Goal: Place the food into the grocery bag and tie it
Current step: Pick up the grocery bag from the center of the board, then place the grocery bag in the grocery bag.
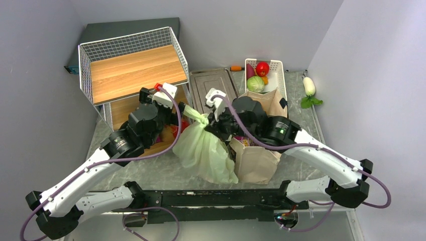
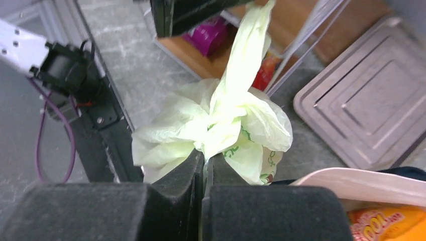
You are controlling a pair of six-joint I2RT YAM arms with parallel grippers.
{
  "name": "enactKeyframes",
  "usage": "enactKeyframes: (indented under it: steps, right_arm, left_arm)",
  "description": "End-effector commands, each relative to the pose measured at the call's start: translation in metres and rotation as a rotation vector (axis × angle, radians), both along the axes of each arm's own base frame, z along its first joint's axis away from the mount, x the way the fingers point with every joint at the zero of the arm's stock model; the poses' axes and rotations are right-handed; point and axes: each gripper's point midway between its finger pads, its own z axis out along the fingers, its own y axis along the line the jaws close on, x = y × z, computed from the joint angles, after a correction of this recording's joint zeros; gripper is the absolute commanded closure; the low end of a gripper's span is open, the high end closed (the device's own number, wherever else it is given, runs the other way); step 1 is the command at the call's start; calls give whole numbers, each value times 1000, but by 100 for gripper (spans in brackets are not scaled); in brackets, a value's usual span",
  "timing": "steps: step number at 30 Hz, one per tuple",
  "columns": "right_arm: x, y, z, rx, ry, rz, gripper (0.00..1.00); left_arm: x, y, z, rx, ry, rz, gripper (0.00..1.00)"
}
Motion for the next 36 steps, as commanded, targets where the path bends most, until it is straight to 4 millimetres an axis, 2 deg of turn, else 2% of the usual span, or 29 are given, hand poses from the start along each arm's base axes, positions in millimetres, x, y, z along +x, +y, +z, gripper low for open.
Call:
enactKeyframes:
  steps: [1, 2, 6, 12, 17, 20, 25, 32, 36]
  right_arm:
    - [15, -23, 121, 302, -226, -129, 100]
    - [13, -29, 139, 353, -252, -141, 100]
    - [13, -44, 183, 459, -350, -168, 100]
    - [29, -64, 234, 553, -455, -302, 100]
    - [45, -96, 278, 645, -559, -480, 100]
    - [53, -114, 292, 666, -606, -581, 100]
    - [69, -143, 289, 620, -633, -773, 100]
    - [81, -181, 262, 533, -664, -1016, 100]
    - [84, -190, 242, 447, -673, -1082, 100]
  left_arm:
    - [5, 17, 40, -115, -115, 87, 1]
    - [5, 17, 40, -119, -116, 87, 1]
    - [6, 16, 39, -117, -109, 84, 1]
    - [7, 14, 37, -114, -105, 82, 1]
    - [7, 14, 37, -111, -104, 81, 1]
    - [7, 14, 36, -110, -104, 80, 1]
    - [7, 14, 36, -105, -106, 76, 1]
    - [7, 13, 36, -113, -102, 70, 1]
    - [8, 13, 36, -114, -101, 69, 1]
